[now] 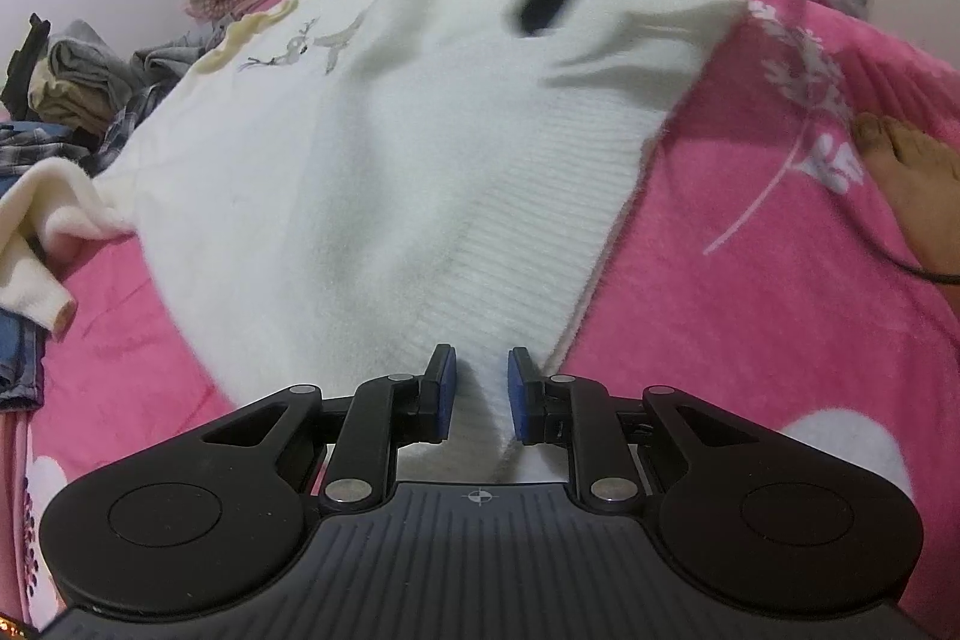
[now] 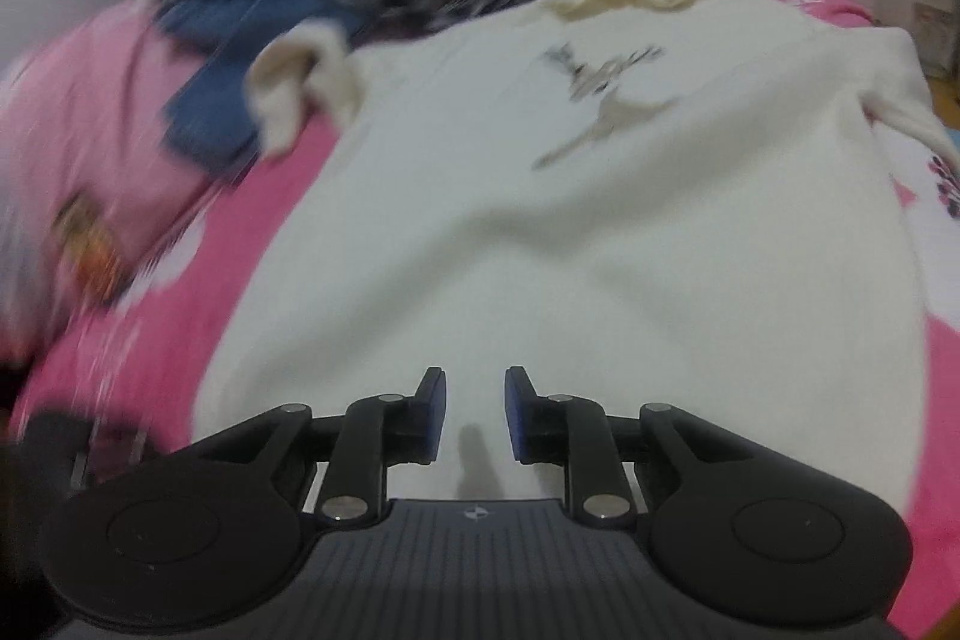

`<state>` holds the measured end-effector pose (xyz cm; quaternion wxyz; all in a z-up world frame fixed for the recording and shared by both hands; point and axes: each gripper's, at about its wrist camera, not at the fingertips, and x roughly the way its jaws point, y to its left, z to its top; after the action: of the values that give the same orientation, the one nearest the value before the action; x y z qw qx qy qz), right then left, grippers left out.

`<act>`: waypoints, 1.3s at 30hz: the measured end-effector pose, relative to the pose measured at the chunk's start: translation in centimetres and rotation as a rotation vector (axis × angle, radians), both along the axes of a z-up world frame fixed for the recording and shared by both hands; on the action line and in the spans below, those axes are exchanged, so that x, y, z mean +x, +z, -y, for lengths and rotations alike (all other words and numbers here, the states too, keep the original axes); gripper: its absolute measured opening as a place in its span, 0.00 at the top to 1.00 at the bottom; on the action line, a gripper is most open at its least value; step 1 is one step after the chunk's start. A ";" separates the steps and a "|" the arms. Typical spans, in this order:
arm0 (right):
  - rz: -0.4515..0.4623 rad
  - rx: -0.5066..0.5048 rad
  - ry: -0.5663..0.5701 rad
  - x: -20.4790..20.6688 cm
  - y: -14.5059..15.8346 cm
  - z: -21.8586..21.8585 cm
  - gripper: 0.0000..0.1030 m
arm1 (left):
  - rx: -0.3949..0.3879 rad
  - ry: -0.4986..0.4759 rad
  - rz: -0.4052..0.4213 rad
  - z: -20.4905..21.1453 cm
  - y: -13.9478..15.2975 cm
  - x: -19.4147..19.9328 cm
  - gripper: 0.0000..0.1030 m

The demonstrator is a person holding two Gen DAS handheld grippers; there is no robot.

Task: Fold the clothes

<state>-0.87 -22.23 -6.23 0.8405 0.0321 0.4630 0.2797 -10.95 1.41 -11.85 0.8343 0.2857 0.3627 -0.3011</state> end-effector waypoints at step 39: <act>0.054 -0.010 -0.387 2.7 -1.5 9.4 0.76 | 0.083 0.003 0.028 0.9 0.0 -0.4 0.81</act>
<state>1.85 -31.59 -7.69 0.8909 0.1089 0.4266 0.1114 -11.34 0.48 -11.88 0.8273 0.3235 0.3637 -0.2805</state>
